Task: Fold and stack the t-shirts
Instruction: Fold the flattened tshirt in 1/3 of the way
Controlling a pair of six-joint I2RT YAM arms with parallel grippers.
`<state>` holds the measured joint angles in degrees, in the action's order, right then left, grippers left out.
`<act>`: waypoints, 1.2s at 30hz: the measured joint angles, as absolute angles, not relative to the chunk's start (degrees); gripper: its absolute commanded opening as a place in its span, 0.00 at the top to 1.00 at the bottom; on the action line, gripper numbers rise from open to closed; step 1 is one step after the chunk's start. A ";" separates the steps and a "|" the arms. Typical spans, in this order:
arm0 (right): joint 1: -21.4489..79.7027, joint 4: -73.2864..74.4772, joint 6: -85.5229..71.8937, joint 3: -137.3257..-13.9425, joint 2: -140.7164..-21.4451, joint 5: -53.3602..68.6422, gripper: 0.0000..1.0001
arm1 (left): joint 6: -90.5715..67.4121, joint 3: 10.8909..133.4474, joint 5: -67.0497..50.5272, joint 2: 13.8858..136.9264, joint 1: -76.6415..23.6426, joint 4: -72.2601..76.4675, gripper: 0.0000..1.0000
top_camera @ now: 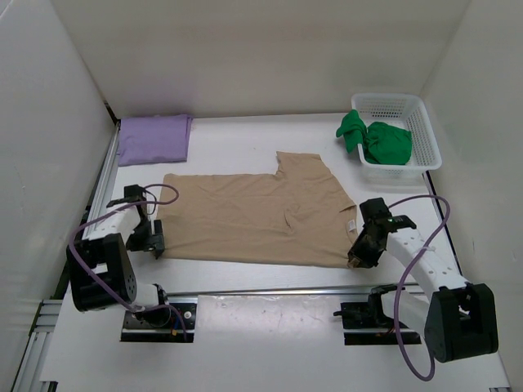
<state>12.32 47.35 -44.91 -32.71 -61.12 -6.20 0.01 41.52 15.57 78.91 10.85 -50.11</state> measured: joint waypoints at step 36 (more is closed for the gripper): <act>11.20 50.96 -45.01 -39.00 -71.22 -10.07 0.57 | 0.23 45.63 10.90 88.47 13.08 -48.99 0.76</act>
<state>11.20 50.96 -45.01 -39.00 -71.22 -10.07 0.23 45.63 10.90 88.47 13.08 -48.99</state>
